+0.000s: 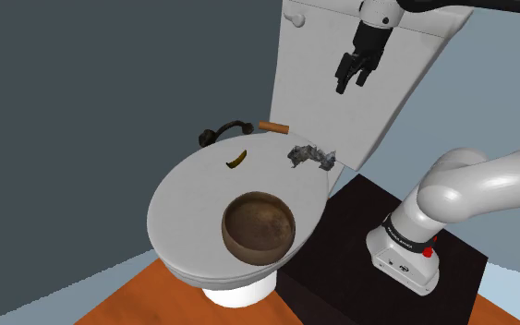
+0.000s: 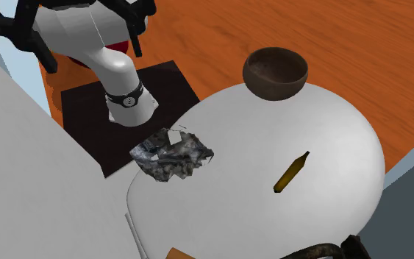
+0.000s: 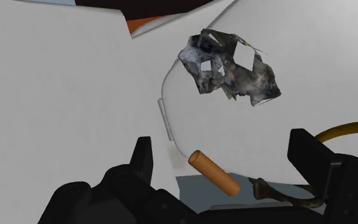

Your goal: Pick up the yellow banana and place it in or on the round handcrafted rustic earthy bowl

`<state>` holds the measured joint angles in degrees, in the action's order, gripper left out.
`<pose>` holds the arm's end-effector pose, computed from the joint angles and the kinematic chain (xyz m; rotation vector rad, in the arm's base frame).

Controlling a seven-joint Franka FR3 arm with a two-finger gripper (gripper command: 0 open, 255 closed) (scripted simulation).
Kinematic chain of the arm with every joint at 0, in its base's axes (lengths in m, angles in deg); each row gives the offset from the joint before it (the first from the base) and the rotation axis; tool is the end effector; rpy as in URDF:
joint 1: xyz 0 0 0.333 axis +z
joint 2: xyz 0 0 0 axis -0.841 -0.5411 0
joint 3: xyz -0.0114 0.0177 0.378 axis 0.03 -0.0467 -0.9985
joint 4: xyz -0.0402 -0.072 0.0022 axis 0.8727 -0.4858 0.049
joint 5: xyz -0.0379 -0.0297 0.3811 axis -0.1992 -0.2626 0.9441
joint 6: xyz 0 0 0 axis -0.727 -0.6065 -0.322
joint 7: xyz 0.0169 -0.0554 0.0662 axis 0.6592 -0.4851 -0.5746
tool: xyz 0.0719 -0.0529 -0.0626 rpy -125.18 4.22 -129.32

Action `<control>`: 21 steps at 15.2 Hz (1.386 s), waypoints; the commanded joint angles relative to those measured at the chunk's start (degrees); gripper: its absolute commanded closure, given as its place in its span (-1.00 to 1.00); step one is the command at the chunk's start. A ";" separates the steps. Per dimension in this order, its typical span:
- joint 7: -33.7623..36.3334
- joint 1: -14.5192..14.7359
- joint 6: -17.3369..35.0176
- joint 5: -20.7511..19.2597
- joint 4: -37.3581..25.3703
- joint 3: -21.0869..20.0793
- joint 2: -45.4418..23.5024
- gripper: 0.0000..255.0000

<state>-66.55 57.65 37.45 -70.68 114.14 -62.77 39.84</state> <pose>0.2722 0.0055 0.6329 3.1045 -0.1165 0.0752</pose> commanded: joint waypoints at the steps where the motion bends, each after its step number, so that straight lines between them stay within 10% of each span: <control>1: 0.00 0.00 0.00 0.00 0.00 0.00 0.00 -1.00; 21: 58.66 -5.88 29.43 17.35 5.47 -27.11 -20.54 -1.00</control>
<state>-11.45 52.36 64.69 -53.51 120.22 -88.29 21.64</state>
